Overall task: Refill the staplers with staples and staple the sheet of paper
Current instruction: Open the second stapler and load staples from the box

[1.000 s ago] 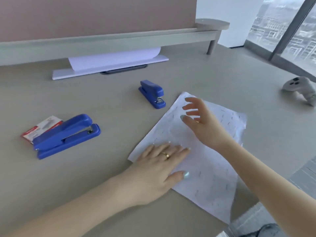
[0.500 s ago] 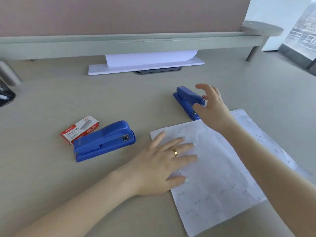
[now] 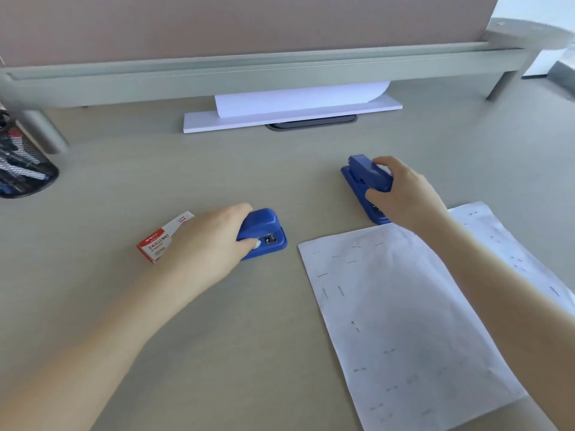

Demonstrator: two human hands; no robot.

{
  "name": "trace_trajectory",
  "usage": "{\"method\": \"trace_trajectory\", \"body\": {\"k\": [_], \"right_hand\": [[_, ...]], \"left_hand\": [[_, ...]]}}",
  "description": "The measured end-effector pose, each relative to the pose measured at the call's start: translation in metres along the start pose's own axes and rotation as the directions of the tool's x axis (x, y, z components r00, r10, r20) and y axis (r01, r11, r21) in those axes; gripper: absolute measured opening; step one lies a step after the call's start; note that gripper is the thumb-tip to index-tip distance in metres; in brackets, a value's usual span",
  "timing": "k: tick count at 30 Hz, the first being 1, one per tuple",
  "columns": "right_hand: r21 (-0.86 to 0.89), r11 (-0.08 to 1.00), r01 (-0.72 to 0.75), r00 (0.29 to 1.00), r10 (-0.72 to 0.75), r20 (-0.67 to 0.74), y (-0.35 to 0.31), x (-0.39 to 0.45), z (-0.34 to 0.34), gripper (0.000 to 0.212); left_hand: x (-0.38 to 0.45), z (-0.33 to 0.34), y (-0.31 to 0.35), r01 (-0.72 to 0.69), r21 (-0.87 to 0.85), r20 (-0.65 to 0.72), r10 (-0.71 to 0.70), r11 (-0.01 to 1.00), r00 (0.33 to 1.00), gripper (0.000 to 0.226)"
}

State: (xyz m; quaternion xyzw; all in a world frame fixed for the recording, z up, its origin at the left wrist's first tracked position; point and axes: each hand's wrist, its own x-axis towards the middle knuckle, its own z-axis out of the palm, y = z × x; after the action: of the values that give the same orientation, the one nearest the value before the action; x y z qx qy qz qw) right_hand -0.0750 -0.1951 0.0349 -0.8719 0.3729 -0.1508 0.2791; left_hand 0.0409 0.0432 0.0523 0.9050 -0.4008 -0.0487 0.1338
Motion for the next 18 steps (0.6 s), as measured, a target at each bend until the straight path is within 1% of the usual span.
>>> {"method": "trace_trajectory", "body": {"k": [3, 4, 6, 8, 10, 11, 12, 13, 14, 16, 17, 18], "right_hand": [[0.016, 1.000, -0.010, 1.000, 0.010, -0.007, -0.008, 0.001, -0.002, 0.047], [0.043, 0.999, -0.012, 1.000, 0.013, -0.018, -0.012, 0.001, -0.003, 0.046], [0.109, 0.994, 0.016, 1.000, -0.013, -0.028, -0.018, 0.002, -0.003, 0.039], [0.170, 0.984, 0.050, 0.999, -0.051, 0.001, -0.021, 0.002, 0.000, 0.032], [0.277, 0.960, 0.030, 0.999, -0.041, 0.033, -0.024, 0.001, 0.001, 0.028], [0.373, 0.928, -0.007, 0.999, -0.011, 0.047, -0.027, -0.001, 0.001, 0.026], [0.470, 0.880, -0.070, 0.997, 0.041, 0.071, -0.030, -0.004, 0.000, 0.023], [0.558, 0.817, -0.144, 0.989, 0.100, 0.109, -0.034, -0.008, -0.002, 0.022], [0.625, 0.751, -0.211, 0.977, 0.143, 0.158, -0.036, -0.013, -0.002, 0.024], [0.708, 0.654, -0.266, 0.962, 0.135, 0.237, -0.037, -0.028, -0.001, 0.031], [0.735, 0.621, -0.273, 0.959, 0.110, 0.263, -0.037, -0.038, 0.001, 0.033], [0.750, 0.600, -0.277, 0.955, 0.087, 0.283, -0.037, -0.047, 0.001, 0.035]], "left_hand": [[0.035, 0.007, 0.005, -0.053, -0.062, 0.008, 0.053, 0.997, 0.999, 0.016], [0.046, 0.008, 0.007, -0.067, -0.070, 0.034, 0.069, 0.995, 0.997, 0.014], [0.062, 0.008, 0.009, -0.093, -0.072, 0.112, 0.101, 0.993, 0.989, 0.017], [0.071, 0.008, 0.009, -0.130, -0.083, 0.172, 0.143, 0.988, 0.975, 0.020], [0.077, 0.008, 0.007, -0.185, -0.070, 0.193, 0.195, 0.980, 0.962, 0.007], [0.081, 0.009, 0.005, -0.221, -0.041, 0.193, 0.225, 0.974, 0.955, 0.019], [0.083, 0.009, 0.004, -0.261, 0.008, 0.197, 0.255, 0.965, 0.947, 0.036], [0.084, 0.010, 0.004, -0.296, 0.041, 0.169, 0.286, 0.954, 0.943, 0.052], [0.081, 0.009, 0.007, -0.327, 0.046, 0.111, 0.320, 0.944, 0.941, 0.066], [0.064, 0.010, 0.017, -0.383, -0.023, -0.066, 0.380, 0.924, 0.922, 0.085], [0.051, 0.013, 0.023, -0.409, -0.066, -0.120, 0.400, 0.910, 0.909, 0.091], [0.035, 0.016, 0.032, -0.429, -0.103, -0.140, 0.414, 0.898, 0.900, 0.095]]}}
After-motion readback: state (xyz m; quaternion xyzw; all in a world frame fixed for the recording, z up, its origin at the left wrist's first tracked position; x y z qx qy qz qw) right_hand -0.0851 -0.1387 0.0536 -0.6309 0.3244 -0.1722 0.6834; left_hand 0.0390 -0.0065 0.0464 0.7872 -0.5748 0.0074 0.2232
